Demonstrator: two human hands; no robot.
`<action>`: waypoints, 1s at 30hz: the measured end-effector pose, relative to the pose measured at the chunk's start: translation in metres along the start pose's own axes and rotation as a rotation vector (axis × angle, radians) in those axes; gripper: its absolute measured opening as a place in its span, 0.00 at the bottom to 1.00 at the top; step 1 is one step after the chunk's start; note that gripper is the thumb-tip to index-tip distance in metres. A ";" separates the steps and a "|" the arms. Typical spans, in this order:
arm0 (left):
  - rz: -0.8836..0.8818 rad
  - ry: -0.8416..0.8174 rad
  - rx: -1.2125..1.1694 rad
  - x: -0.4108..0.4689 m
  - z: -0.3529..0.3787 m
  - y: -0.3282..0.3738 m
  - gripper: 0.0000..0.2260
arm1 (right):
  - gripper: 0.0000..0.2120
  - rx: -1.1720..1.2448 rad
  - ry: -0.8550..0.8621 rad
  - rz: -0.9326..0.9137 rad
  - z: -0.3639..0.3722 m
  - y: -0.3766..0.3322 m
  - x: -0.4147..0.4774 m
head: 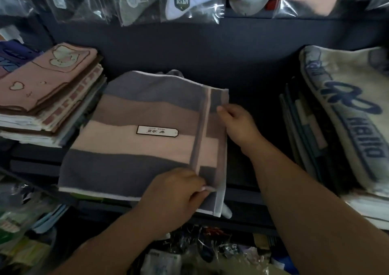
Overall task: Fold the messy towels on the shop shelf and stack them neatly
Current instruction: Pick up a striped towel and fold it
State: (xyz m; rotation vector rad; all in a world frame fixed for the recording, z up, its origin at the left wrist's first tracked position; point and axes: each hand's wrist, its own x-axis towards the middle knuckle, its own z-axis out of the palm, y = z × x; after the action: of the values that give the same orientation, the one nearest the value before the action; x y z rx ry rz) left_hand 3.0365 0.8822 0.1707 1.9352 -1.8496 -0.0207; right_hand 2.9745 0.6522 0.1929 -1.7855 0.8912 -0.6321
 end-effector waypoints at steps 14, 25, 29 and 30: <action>0.067 -0.064 -0.160 0.003 -0.027 0.013 0.06 | 0.19 0.085 0.115 -0.145 -0.015 -0.009 0.003; -0.005 -0.155 -0.313 0.000 -0.019 0.004 0.20 | 0.29 -0.864 -0.042 -0.050 0.003 -0.001 -0.012; -0.142 0.166 -0.250 0.000 -0.046 -0.023 0.10 | 0.31 -0.926 -0.086 -0.207 0.039 -0.018 -0.024; -0.199 0.253 -0.193 0.000 -0.054 -0.033 0.09 | 0.32 -0.922 -0.134 -0.214 0.048 -0.021 -0.026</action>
State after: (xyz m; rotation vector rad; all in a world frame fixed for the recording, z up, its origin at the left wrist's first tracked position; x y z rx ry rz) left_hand 3.0854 0.8984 0.2081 1.8832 -1.4345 -0.0158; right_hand 3.0011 0.7043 0.1946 -2.7348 0.9817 -0.2125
